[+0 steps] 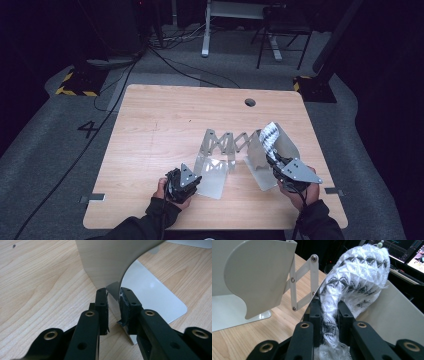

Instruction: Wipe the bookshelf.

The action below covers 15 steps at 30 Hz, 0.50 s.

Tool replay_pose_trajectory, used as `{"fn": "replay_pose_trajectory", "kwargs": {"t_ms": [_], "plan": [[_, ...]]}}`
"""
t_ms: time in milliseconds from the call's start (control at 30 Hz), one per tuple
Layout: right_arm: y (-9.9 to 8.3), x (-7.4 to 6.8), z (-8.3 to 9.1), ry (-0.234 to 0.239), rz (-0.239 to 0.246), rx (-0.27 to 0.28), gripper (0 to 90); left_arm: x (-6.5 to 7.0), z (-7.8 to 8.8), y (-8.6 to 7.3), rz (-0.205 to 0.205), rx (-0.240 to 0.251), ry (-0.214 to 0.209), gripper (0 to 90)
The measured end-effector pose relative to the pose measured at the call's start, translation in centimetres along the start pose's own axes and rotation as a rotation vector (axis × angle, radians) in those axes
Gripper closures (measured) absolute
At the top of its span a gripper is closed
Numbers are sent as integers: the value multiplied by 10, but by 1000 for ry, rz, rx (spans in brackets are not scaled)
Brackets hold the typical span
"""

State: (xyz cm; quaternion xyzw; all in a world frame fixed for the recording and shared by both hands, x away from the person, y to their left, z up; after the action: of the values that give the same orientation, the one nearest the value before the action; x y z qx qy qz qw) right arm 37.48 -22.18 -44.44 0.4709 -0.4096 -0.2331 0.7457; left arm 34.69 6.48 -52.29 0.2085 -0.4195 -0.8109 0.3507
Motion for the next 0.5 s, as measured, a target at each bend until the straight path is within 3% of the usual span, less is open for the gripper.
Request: {"fn": "replay_pose_trajectory", "kwargs": {"t_ms": [133,500], "plan": [[-8,-3,-5,19,-2,-38,783,0,0,0,9,-1,-6,776],[-47,-24,-20,116,37,-211,784,0,0,0,3,1,-2,775]]}}
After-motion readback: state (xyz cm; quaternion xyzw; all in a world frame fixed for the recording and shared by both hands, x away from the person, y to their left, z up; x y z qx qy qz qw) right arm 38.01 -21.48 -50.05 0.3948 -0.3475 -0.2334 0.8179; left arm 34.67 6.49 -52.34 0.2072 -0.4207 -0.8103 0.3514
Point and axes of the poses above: each handheld gripper's, and its own axes: z roughly backward along the jaws, y roughly out of its top, x roughly to its right, the point moved 6 cm from there along -z, roughly forward along the jaws, and after that the axes turned 5 degrees about x, right-handed, at the moved point
